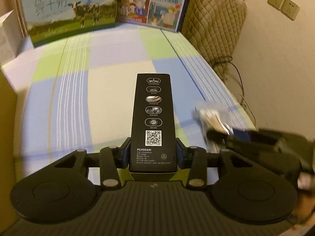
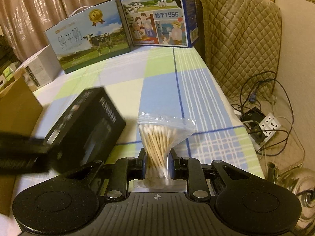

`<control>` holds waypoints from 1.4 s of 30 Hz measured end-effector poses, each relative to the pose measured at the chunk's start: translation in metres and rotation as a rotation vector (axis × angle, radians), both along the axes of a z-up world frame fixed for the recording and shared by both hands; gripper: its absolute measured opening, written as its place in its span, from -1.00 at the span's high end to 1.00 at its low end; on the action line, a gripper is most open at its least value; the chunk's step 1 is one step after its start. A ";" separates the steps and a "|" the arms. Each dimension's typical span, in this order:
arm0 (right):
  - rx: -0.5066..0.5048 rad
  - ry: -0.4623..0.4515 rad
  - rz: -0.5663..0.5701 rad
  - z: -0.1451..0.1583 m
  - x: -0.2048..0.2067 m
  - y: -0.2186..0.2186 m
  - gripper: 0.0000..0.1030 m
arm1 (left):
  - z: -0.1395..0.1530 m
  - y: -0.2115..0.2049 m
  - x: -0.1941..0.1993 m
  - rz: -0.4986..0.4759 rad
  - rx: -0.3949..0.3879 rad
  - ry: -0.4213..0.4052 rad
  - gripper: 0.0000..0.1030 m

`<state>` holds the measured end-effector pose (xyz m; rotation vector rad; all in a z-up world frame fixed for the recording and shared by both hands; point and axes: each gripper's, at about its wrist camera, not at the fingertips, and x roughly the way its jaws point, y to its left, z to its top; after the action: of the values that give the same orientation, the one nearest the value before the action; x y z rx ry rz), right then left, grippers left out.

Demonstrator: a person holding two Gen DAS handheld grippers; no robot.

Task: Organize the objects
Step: 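Carry the black box with the left tool while the right tool carries the swab bag to the cardboard box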

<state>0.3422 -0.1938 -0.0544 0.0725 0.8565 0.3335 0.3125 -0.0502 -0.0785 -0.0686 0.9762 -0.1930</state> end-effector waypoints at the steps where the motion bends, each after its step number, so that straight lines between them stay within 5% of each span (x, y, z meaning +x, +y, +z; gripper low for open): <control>1: -0.006 0.001 0.005 0.002 -0.005 0.001 0.64 | 0.000 0.002 -0.007 -0.003 -0.003 0.011 0.24; 3: -0.023 0.002 0.012 0.005 -0.016 0.003 0.64 | 0.001 0.002 -0.019 -0.025 0.009 0.024 0.23; 7: -0.053 -0.001 0.002 0.009 -0.036 0.004 0.64 | 0.004 -0.001 -0.025 -0.049 0.050 0.006 -0.09; 17: -0.081 0.012 -0.028 0.007 -0.047 0.002 0.64 | -0.003 -0.013 0.000 -0.102 0.105 0.017 -0.09; 21: -0.085 0.015 -0.024 0.006 -0.045 0.003 0.64 | -0.009 -0.014 0.011 -0.121 0.120 0.064 -0.03; 24: -0.089 0.015 -0.019 0.005 -0.045 0.004 0.64 | -0.013 -0.015 0.014 -0.130 0.126 0.093 0.25; 33: -0.089 0.003 -0.027 0.008 -0.050 0.004 0.64 | -0.003 -0.007 -0.008 -0.106 0.074 0.101 0.26; 42: -0.048 -0.021 -0.068 0.021 -0.101 0.002 0.64 | 0.026 0.007 -0.071 -0.047 0.011 0.070 0.26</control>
<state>0.2414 -0.1922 -0.0329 0.0529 0.8388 0.2492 0.2411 -0.0434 -0.0523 -0.0431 1.0494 -0.2296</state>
